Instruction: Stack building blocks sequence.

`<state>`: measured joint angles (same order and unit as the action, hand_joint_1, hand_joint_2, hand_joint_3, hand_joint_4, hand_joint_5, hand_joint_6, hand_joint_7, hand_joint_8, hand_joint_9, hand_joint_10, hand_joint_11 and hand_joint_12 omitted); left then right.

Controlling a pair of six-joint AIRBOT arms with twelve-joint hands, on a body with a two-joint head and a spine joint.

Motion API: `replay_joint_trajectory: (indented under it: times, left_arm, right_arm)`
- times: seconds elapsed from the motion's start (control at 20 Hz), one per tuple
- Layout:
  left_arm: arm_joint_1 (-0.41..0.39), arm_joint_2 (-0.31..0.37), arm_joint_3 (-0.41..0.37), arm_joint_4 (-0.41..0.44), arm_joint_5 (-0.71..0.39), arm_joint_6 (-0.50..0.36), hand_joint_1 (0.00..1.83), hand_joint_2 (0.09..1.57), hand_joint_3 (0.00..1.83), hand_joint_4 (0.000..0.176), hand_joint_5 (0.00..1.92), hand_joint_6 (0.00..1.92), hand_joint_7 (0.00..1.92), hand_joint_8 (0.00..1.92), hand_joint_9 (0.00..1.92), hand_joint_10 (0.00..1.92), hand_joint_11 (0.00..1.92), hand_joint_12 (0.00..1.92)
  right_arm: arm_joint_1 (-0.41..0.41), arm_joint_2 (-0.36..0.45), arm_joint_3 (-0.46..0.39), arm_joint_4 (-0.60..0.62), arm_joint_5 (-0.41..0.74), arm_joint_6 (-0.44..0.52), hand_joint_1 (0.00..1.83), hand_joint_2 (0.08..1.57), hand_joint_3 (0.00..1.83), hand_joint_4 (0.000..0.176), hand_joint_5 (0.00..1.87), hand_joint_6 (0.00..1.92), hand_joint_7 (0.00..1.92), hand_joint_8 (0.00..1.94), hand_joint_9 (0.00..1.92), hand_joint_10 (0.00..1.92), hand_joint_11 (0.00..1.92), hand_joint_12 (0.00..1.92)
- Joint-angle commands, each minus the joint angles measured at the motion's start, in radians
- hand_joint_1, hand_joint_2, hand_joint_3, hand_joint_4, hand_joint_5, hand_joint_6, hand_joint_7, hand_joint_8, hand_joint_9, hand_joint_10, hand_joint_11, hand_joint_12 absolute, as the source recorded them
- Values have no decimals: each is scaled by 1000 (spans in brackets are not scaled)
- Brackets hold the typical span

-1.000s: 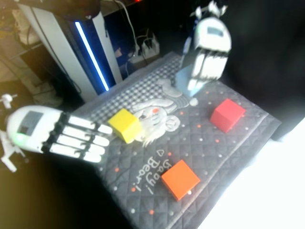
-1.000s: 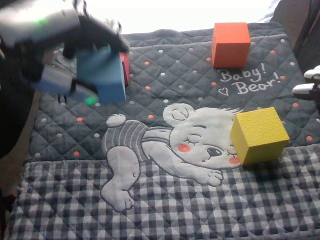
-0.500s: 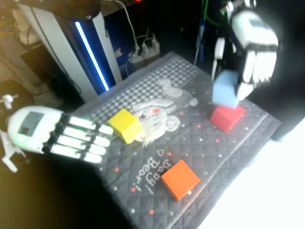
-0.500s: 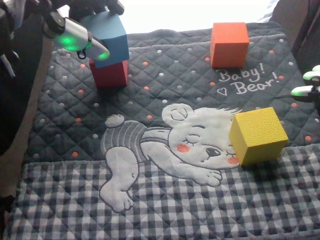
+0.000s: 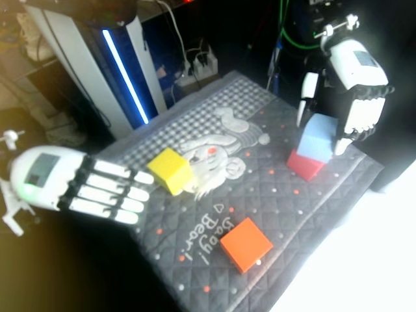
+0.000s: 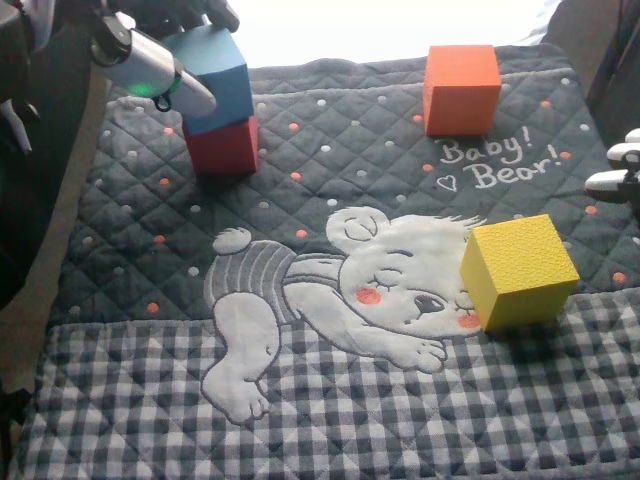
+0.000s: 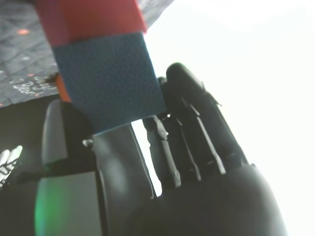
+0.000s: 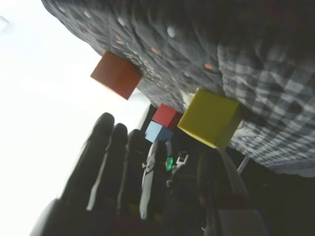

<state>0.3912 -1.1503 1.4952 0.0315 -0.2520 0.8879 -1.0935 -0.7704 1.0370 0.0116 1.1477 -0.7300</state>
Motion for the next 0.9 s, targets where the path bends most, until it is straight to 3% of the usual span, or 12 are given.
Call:
replay_joint_trajectory:
  times: [0.0, 0.1, 0.2, 0.25, 0.3, 0.35, 0.4, 0.45, 0.5, 0.55, 0.7, 0.85]
  left_arm:
    - [-16, -3, 6, -5, -98, 3, 1397, 1056, 0, 0, 1092, 671, 1049, 825, 1060, 1028, 851, 1078]
    - [-16, -8, 7, -1, -92, 3, 1389, 1052, 0, 0, 1122, 607, 1057, 818, 1077, 1028, 848, 1037]
    - [-14, -10, 7, 1, -91, 4, 1387, 1059, 0, 0, 1118, 540, 1033, 875, 1075, 1078, 859, 1108]
    - [-14, -10, 7, 3, -90, 4, 1269, 1082, 6, 0, 1083, 668, 1000, 1048, 911, 659, 708, 1129]
    - [-14, -10, 6, 4, -90, 4, 1218, 1011, 0, 0, 906, 235, 845, 446, 853, 392, 617, 1080]
    - [-14, -10, 5, 4, -95, 4, 1168, 978, 0, 0, 845, 70, 841, 158, 859, 196, 577, 1004]
    - [-14, -9, 2, 6, -102, 4, 1058, 951, 0, 0, 719, 13, 754, 38, 777, 79, 405, 1057]
    - [-15, -6, -2, 11, -109, 4, 976, 938, 0, 25, 626, 2, 701, 7, 710, 25, 283, 1099]
    - [-17, -2, -8, 16, -117, 4, 884, 916, 0, 66, 469, 0, 537, 1, 492, 4, 74, 1127]
    - [-20, 16, -28, 23, -139, 4, 758, 889, 0, 166, 204, 0, 258, 0, 218, 0, 2, 931]
    - [-20, 58, -81, 25, -208, 4, 737, 876, 0, 176, 66, 0, 95, 0, 121, 0, 0, 828]
    - [-11, 129, -169, 46, -322, 4, 695, 877, 1, 176, 0, 0, 0, 0, 2, 0, 0, 672]
  right_arm:
    - [9, 2, 5, 28, 121, 4, 847, 1235, 0, 60, 455, 6, 366, 2, 332, 3, 347, 35]
    - [9, 2, 5, 28, 121, 4, 831, 1237, 0, 63, 454, 3, 366, 1, 330, 1, 339, 29]
    - [9, 0, 6, 28, 121, 4, 821, 1241, 2, 77, 445, 0, 353, 0, 315, 0, 330, 23]
    - [9, 0, 6, 28, 121, 4, 817, 1239, 1, 84, 443, 0, 358, 2, 322, 4, 340, 26]
    - [9, 0, 6, 28, 121, 4, 817, 1240, 1, 83, 446, 1, 359, 3, 325, 5, 345, 27]
    - [9, 0, 7, 28, 121, 4, 819, 1240, 1, 89, 445, 1, 360, 3, 323, 4, 342, 26]
    - [9, 0, 7, 28, 121, 4, 822, 1241, 1, 90, 445, 1, 360, 3, 329, 6, 349, 28]
    - [9, 0, 8, 28, 122, 4, 825, 1240, 0, 87, 449, 2, 360, 2, 330, 5, 354, 29]
    - [9, 0, 8, 28, 122, 4, 840, 1237, 0, 83, 450, 2, 360, 2, 323, 2, 343, 23]
    - [9, 0, 8, 28, 124, 4, 821, 1239, 1, 85, 453, 2, 361, 1, 327, 2, 350, 23]
    - [9, 0, 7, 28, 126, 4, 837, 1240, 0, 79, 454, 1, 363, 1, 334, 4, 356, 23]
    - [14, 0, 4, 25, 157, 6, 847, 1239, 0, 88, 457, 2, 364, 1, 335, 2, 358, 21]
